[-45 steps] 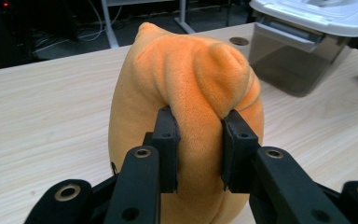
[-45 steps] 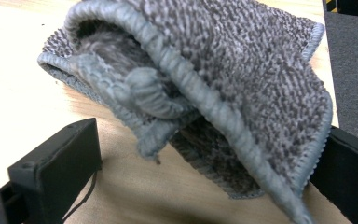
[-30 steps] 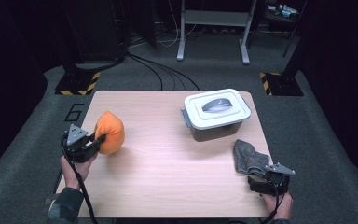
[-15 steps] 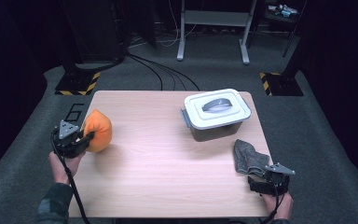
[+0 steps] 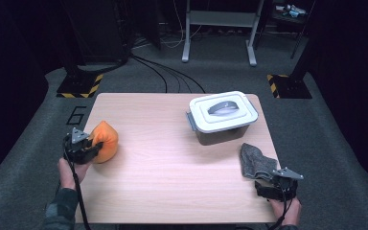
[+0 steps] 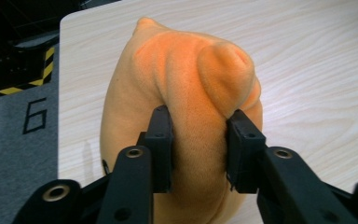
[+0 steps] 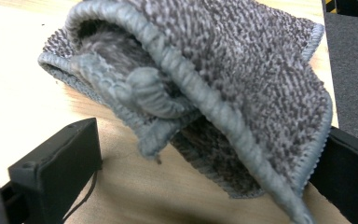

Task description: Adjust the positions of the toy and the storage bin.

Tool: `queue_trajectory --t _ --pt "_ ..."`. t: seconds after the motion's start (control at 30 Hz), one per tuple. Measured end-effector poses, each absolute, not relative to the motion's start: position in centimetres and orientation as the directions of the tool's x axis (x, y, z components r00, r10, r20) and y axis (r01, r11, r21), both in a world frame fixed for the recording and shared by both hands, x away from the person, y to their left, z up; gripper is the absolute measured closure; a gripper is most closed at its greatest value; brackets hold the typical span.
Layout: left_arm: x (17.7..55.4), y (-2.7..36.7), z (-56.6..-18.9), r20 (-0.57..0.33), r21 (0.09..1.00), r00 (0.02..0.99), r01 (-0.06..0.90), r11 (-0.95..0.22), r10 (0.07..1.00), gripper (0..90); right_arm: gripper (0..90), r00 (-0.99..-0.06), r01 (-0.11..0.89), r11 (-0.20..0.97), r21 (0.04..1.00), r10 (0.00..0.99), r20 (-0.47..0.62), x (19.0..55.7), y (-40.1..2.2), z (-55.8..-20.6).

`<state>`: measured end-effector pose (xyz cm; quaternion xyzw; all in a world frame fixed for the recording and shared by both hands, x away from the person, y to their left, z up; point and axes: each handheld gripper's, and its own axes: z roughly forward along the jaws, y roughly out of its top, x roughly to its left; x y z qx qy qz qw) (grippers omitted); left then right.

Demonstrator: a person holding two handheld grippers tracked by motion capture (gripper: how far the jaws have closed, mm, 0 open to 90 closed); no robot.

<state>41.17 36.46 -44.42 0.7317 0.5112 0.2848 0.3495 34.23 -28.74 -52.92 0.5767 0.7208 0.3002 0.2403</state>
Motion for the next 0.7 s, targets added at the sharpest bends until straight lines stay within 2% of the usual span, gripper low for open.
queue_trajectory --t 0.2,0.7 --pt "41.6 35.5 -44.6 0.039 0.806 0.323 0.549 -0.221 0.946 50.7 0.0 -0.220 0.687 0.155 0.710 0.976 -0.001 34.2 -28.7 -52.9" --pt "42.7 33.1 -44.0 0.028 0.815 0.329 0.539 -0.212 0.944 30.2 0.1 -0.217 0.687 0.150 0.711 0.976 0.003 34.2 -28.7 -52.9"
